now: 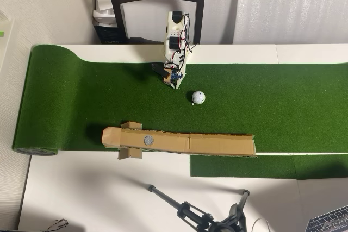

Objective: Pick up the golf ball and place it on the gray mark at the back.

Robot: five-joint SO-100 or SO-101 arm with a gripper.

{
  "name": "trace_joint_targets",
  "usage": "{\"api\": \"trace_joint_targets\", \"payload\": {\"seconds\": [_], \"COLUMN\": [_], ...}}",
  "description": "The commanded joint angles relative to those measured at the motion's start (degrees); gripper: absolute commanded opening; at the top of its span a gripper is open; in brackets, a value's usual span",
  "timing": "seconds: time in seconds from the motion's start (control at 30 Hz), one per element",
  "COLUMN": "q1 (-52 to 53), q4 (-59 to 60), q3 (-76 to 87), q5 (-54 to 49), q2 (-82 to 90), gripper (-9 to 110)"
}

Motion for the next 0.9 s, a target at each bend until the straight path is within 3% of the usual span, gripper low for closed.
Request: {"api": "trace_joint_targets", "payload": {"seconds": [0.0,0.87], "q1": [-0.09,0.44], "q4": [-0.97,-0.97], "q3": [5.01,5.01], "q5": [-0.26,-0.35], "q2": [4.66,4.66], "gripper": [0,0]}}
